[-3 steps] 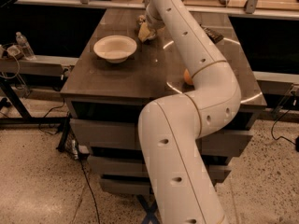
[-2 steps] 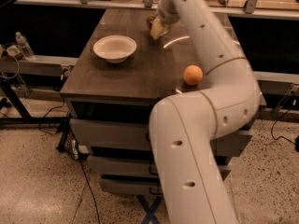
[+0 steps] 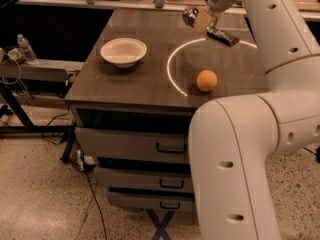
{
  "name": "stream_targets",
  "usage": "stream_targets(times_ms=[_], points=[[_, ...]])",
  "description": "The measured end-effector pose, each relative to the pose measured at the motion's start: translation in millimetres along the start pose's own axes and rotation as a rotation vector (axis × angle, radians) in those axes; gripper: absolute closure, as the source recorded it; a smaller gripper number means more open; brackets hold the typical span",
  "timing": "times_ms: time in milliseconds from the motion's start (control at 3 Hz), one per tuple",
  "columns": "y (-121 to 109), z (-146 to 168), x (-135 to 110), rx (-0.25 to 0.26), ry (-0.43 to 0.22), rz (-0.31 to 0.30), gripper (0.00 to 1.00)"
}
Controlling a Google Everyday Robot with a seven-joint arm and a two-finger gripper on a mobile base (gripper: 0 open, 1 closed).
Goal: Place orange can upright
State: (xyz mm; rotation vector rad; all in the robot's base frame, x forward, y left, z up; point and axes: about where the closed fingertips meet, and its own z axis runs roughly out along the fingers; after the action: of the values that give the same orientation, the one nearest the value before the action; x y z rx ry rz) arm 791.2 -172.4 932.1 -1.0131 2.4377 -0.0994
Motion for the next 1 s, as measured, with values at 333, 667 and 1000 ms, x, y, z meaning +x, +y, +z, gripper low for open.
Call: stream_targets(times_ms=[333, 667, 1000], points=[[-2, 6, 44, -0.045, 0.086, -0.036, 1.0], [-9, 26, 88, -0.071, 0.173, -0.069, 0.97], [-13, 42, 115, -0.081, 0.215, -0.121, 0.74]])
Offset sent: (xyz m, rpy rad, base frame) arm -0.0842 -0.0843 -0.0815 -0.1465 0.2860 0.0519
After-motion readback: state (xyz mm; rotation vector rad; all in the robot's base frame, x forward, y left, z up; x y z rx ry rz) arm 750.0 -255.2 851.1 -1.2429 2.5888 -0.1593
